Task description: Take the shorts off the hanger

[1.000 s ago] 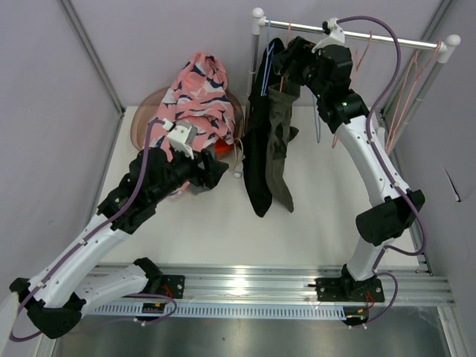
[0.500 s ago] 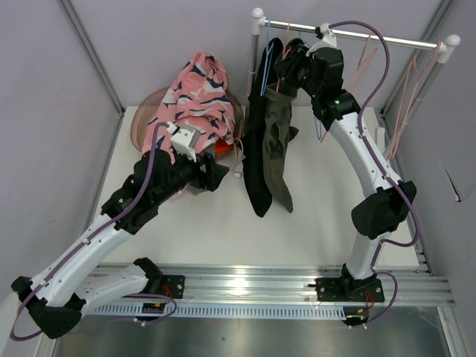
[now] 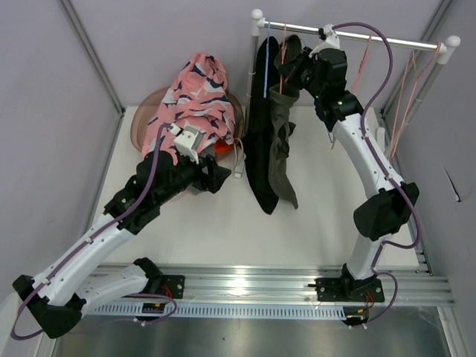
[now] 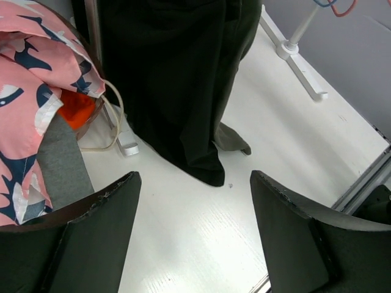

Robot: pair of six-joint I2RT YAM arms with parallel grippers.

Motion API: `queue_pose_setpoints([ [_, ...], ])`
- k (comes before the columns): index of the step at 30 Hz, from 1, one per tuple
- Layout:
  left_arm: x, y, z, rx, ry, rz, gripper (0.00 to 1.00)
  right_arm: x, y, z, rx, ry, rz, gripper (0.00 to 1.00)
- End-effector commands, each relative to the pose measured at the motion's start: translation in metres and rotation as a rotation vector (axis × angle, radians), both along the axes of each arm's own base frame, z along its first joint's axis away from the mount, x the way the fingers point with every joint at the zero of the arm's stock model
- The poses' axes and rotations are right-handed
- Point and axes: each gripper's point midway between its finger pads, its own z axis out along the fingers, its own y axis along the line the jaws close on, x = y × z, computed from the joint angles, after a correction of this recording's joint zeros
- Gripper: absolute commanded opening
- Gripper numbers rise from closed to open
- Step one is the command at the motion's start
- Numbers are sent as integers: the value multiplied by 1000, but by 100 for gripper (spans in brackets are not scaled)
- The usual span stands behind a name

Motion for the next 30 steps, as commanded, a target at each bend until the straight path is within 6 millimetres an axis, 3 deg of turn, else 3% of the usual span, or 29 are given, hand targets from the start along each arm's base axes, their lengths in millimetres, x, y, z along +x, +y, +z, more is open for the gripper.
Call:
queue_pose_setpoints([
  [1, -4, -12, 26, -51, -59, -77, 78, -35, -15, 74, 43, -167, -3, 0],
  [6, -19, -35, 49, -116, -81, -224, 79, -69, -33, 116, 70, -253, -31, 0],
  [12, -34, -66, 54, -163, -71, -375, 81, -100, -51, 139, 69, -290, -63, 0],
  [15, -42, -87, 66, -182, -112, -441, 82, -108, -53, 133, 83, -278, -59, 0],
  [16, -43, -100, 64, -172, -116, -465, 82, -118, -56, 142, 98, -303, -59, 0],
  [17, -42, -106, 67, -180, -129, -465, 83, -115, -55, 130, 97, -281, -58, 0],
  [22, -27, -142, 79, -238, -175, -444, 84, -126, -54, 124, 135, -265, -47, 0],
  [30, -33, -196, 59, -247, -172, -519, 83, -132, -52, 123, 161, -261, -37, 0],
])
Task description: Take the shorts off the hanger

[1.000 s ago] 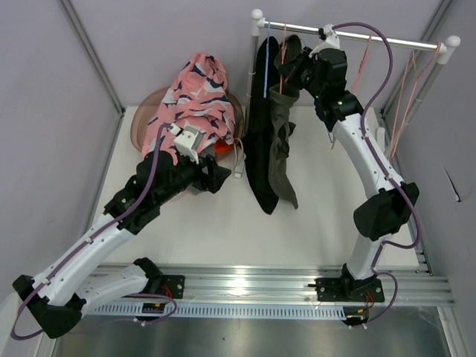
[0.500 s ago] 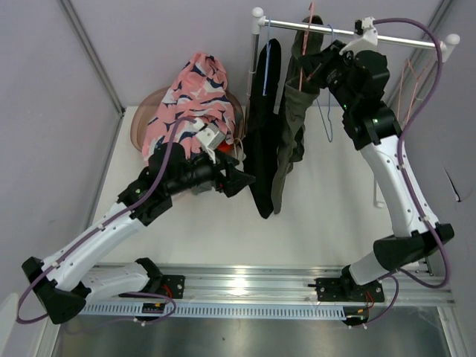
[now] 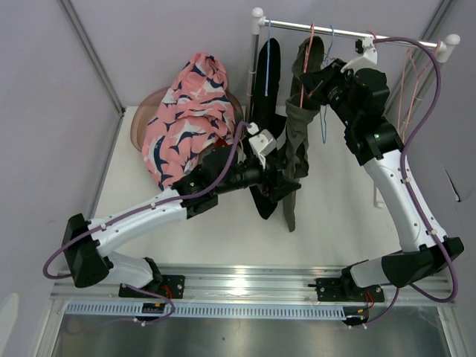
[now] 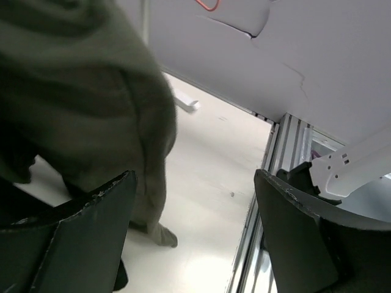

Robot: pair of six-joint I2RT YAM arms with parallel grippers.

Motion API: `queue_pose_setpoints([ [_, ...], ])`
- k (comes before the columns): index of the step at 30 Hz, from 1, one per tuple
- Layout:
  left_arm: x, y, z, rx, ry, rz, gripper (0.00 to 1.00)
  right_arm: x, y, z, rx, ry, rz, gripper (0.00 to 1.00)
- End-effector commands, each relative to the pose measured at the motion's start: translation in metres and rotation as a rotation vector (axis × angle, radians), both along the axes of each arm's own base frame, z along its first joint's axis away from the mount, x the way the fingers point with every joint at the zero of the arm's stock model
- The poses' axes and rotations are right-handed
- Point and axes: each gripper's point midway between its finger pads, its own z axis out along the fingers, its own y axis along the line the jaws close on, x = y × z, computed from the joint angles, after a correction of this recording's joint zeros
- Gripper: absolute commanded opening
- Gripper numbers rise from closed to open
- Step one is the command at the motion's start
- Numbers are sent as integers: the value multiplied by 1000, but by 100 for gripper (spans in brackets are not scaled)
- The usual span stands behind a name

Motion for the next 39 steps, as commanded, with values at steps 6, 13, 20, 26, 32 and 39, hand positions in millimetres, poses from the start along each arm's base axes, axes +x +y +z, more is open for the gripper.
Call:
queue_pose_setpoints([
  [6, 7, -33, 25, -102, -75, 47, 65, -28, -6, 71, 107, -192, 11, 0],
  [13, 51, -37, 6, -19, -78, 248, 0, -37, -13, 69, 94, -183, -1, 0],
  [20, 36, -16, 8, -48, -78, 275, 0, -40, -29, 74, 98, -189, -53, 0],
  [26, -15, 2, -6, -38, -78, 258, 0, -27, -38, 79, 95, -187, -83, 0],
  [32, -57, 26, -67, 24, -8, 239, 0, -12, -46, 91, 102, -183, -87, 0],
  [39, -84, 43, -149, 138, 78, 220, 0, -7, -51, 103, 123, -181, -92, 0],
])
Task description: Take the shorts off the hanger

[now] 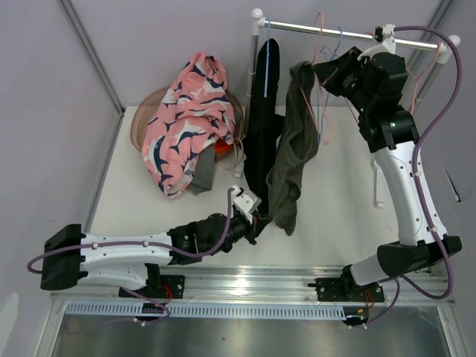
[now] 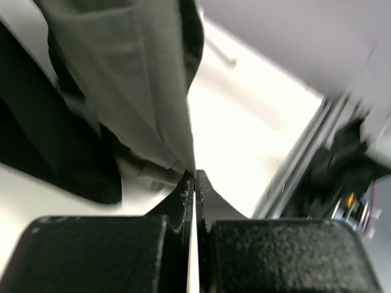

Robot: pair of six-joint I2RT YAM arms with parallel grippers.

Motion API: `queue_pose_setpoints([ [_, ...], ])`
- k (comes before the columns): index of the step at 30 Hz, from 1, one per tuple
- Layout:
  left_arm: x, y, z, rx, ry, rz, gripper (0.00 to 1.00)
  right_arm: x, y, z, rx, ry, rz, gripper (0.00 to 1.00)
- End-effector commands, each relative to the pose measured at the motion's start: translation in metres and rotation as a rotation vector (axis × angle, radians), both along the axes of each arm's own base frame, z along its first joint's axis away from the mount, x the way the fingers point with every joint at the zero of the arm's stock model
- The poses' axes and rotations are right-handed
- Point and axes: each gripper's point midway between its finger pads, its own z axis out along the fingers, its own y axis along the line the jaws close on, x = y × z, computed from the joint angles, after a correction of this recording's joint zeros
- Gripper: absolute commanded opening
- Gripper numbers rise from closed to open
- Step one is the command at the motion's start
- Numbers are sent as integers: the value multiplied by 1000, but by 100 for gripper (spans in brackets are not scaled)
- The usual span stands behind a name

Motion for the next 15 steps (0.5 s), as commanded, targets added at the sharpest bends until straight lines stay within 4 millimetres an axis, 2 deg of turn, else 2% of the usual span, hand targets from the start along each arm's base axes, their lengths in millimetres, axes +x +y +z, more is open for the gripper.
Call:
queue_pose_setpoints([
  [1, -23, 4, -58, 105, 95, -34, 0, -14, -24, 90, 78, -261, -63, 0],
  [4, -19, 1, -82, 157, 111, -16, 0, -17, -23, 93, 86, -265, -58, 0],
  [8, -13, -5, -80, 162, 92, 2, 0, -25, -26, 95, 90, -251, -58, 0],
  [9, -7, -11, -63, 137, 72, 13, 0, -26, -26, 93, 91, -244, -58, 0],
  [10, -3, -14, -58, 132, 67, 18, 0, -27, -26, 92, 95, -238, -57, 0],
  [11, 10, -11, -59, 147, 76, 46, 0, -35, -27, 95, 103, -242, -52, 0],
  [12, 22, -20, -32, 94, 66, 58, 0, -38, -28, 95, 110, -241, -51, 0],
  [13, 28, -23, -25, 86, 67, 52, 0, -39, -26, 89, 121, -228, -44, 0],
  [14, 43, -19, -20, 87, 57, 77, 0, -49, -26, 93, 131, -243, -32, 0],
  [15, 52, -25, 3, 49, 35, 84, 0, -52, -25, 92, 137, -238, -23, 0],
])
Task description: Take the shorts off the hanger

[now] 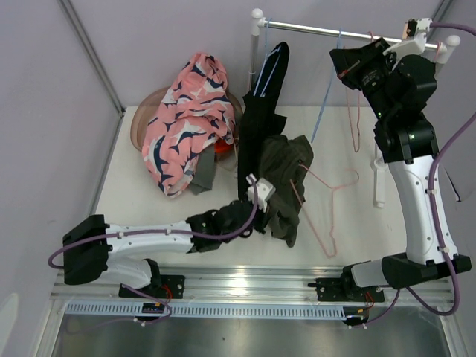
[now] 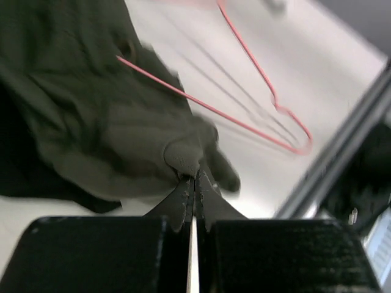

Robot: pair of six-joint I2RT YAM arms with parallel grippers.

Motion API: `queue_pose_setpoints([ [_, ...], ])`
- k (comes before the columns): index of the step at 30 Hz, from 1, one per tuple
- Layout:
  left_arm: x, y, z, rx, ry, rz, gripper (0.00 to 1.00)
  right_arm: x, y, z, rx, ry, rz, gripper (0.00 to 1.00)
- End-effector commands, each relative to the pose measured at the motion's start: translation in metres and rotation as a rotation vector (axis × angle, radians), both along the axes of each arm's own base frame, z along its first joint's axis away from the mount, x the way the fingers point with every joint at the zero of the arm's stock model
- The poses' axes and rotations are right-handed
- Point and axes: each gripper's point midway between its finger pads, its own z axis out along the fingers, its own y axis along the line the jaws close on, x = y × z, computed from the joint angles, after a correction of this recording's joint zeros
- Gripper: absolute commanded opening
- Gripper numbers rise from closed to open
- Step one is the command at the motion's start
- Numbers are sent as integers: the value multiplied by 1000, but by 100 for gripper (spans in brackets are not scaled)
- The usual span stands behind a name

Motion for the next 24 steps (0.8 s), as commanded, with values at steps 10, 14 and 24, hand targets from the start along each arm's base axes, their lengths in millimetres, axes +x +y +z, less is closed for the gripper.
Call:
queue_pose_setpoints([
  [10, 30, 28, 35, -136, 9, 138, 0, -62, 49, -90, -291, 328, 162, 74],
  [14, 40, 74, -17, -7, 55, 305, 0, -78, 14, -213, -403, 633, 19, 79],
  [24, 52, 175, 22, -111, 57, 636, 0, -165, -62, -298, -393, 824, -215, 80],
])
